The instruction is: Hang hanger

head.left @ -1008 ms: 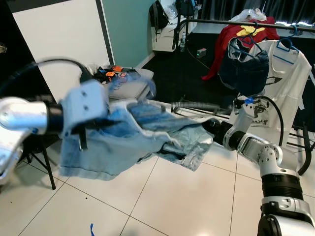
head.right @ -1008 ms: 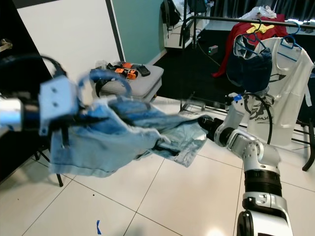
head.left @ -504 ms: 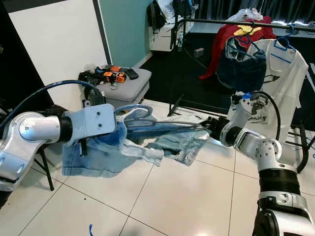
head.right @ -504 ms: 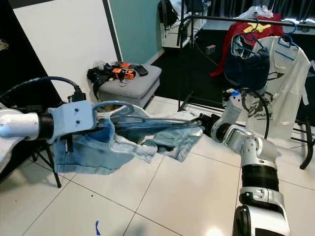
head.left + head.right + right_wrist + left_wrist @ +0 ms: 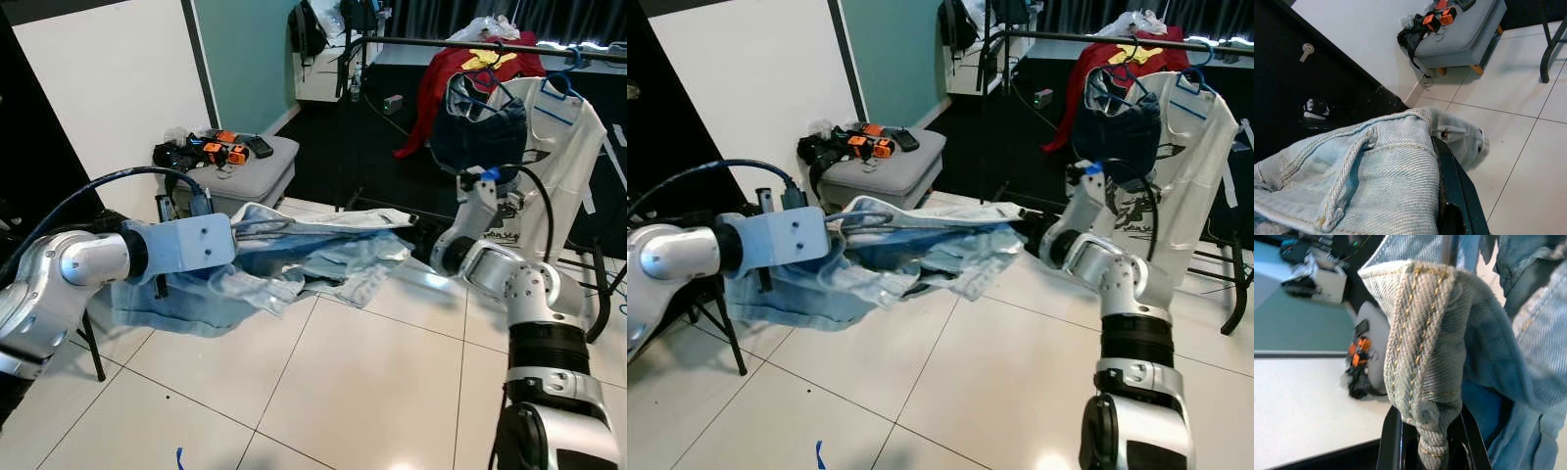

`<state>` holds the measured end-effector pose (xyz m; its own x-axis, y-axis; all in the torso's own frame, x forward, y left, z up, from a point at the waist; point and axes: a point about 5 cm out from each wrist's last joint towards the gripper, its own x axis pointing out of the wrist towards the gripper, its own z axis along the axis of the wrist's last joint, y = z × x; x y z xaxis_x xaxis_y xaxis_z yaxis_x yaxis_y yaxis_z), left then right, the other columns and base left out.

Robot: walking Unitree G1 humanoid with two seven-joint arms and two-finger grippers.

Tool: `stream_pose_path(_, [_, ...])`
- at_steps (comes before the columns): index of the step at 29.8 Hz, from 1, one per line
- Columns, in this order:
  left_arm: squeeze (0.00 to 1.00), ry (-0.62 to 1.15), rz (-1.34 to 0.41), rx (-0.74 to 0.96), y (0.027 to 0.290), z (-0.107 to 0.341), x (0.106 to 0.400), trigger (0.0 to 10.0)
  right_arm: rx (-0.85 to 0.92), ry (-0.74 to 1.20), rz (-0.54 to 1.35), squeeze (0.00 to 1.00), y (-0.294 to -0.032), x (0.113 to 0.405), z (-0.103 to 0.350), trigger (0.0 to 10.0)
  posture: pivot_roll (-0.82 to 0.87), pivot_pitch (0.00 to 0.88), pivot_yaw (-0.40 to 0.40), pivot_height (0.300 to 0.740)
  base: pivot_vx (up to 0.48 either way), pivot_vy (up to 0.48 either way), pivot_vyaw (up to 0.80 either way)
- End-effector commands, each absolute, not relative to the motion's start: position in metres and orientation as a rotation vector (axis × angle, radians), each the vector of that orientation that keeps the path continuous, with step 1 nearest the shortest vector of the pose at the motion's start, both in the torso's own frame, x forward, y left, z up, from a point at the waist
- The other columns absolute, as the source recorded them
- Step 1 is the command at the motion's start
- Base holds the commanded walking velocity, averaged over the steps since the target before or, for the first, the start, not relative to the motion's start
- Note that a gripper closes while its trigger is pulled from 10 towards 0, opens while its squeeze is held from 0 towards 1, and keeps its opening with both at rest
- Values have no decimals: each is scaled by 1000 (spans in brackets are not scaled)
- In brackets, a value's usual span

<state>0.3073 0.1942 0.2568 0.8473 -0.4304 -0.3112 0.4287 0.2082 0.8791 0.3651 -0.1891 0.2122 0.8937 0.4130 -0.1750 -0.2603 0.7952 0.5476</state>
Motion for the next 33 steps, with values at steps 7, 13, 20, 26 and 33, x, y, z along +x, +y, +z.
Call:
stream_pose_path(7, [0,105,-334,1241,199,238,325,10000,524,244,447,0,-162,365,235,0,-92,0,37,736,0,0,0])
stream_pose_path(13, [0,114,-144,1202,210,247,332,10000,521,249,478,0,-151,365,238,0,-84,0,35,736,0,0,0])
stream_pose_path(20, [0,68,-161,891,178,242,333,10000,523,297,558,0,-120,360,232,863,-83,0,31,736,0,0,0])
stream_pose_path(26, [0,99,-265,460,143,233,330,10000,515,382,642,0,-88,349,214,10000,-74,0,32,736,0,0,0])
stream_pose_path(33, [0,128,-305,351,128,226,327,10000,499,397,727,0,-70,342,213,10000,-67,0,29,736,0,0,0])
